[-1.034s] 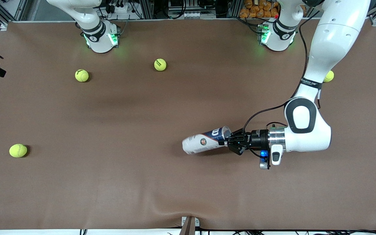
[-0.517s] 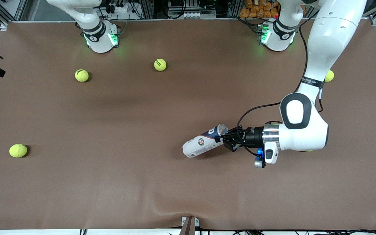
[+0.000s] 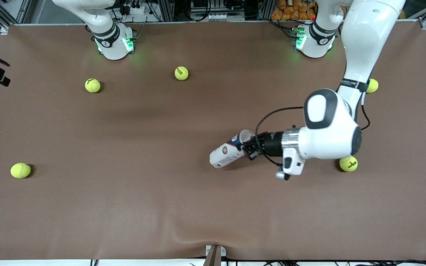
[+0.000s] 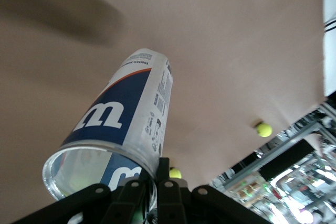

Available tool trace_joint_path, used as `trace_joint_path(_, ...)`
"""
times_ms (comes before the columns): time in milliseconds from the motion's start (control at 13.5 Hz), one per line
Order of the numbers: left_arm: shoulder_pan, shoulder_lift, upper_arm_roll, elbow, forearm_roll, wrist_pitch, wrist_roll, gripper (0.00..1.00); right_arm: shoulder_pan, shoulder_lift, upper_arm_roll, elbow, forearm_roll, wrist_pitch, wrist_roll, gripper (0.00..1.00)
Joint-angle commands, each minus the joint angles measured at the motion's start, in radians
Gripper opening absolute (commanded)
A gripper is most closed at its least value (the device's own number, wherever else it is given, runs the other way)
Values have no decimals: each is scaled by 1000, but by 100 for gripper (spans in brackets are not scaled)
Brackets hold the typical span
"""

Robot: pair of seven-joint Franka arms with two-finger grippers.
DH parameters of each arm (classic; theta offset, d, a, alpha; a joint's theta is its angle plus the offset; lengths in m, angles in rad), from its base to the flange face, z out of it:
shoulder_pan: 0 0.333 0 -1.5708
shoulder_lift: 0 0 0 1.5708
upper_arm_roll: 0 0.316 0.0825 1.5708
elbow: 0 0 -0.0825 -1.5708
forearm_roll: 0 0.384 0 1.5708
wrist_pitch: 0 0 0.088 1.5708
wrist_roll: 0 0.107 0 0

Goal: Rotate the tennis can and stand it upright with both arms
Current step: 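Swing the can upright with the left gripper and lower it onto the table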

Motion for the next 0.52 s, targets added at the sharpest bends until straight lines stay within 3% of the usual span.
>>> trace_joint_path(0,-101,-12,18,33,125,-5,-123,1,-12,3,-7,11,35,-13,14,100)
trace_joint_path(443,-260,-1,27,52,384,-35,-379,1,-11,3,-7,11,35,-12,14,100)
